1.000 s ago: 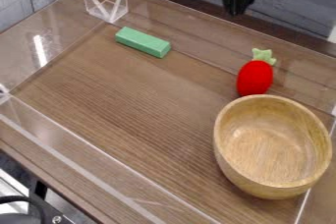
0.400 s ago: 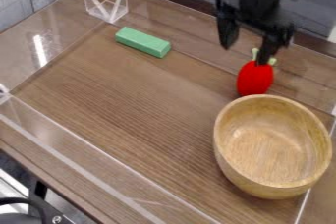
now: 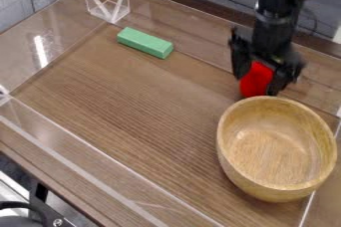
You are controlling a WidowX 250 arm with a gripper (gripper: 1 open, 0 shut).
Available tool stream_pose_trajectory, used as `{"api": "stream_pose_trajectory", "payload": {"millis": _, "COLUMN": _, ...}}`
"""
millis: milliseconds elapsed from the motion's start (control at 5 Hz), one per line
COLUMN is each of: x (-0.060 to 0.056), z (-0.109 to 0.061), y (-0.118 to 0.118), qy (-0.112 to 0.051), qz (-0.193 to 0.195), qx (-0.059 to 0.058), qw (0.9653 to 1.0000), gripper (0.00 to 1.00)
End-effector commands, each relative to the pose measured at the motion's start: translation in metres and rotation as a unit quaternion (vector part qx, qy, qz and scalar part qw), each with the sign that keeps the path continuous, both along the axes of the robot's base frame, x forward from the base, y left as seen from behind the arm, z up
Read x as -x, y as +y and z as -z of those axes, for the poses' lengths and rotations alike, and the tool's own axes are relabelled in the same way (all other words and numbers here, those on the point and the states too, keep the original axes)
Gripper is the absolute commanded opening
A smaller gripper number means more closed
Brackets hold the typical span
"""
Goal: Move the red object to the left side of the table
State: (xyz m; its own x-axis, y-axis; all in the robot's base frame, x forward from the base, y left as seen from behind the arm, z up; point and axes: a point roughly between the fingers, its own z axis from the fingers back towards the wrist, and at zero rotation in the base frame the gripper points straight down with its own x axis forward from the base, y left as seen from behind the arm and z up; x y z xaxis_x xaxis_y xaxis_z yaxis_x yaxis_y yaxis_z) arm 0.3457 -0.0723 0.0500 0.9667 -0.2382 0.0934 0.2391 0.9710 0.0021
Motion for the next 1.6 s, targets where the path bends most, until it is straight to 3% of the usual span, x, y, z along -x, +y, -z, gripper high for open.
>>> {"api": "stream_pose_trajectory", "payload": {"millis": 0, "x": -0.021, "z": -0.001, "y": -0.002, "qy": -0.028, "qz": 0.021, "qx": 0.005, "qw": 0.9994, "gripper": 1.00}}
{"api": "stream_pose_trajectory", "payload": {"millis": 200, "x": -0.030, "z": 0.015, "y": 0.002, "qy": -0.025, "qz": 0.015, "qx": 0.001, "qw": 0.9996, "gripper": 1.00}}
{"api": "stream_pose_trajectory", "payload": {"millis": 400, "x": -0.032, "z": 0.018, "y": 0.004, "qy": -0.022, "qz": 0.010, "qx": -0.002, "qw": 0.9997, "gripper": 1.00}}
{"api": "stream_pose_trajectory", "payload": {"millis": 800, "x": -0.032, "z": -0.012, "y": 0.004, "qy": -0.021, "qz": 0.020, "qx": -0.008, "qw": 0.9996, "gripper": 1.00}}
{"api": "stream_pose_trajectory", "payload": {"millis": 1000, "x": -0.034, "z": -0.013, "y": 0.002, "qy": -0.024, "qz": 0.011, "qx": -0.009, "qw": 0.9996, "gripper": 1.00}}
{"api": "stream_pose_trajectory", "payload": {"millis": 1200, "x": -0.035, "z": -0.008, "y": 0.002, "qy": -0.024, "qz": 0.005, "qx": -0.011, "qw": 0.9996, "gripper": 0.00}}
{"api": "stream_pose_trajectory", "payload": {"millis": 1400, "x": -0.029, "z": -0.016, "y": 0.004, "qy": -0.022, "qz": 0.016, "qx": -0.014, "qw": 0.9995, "gripper": 1.00}}
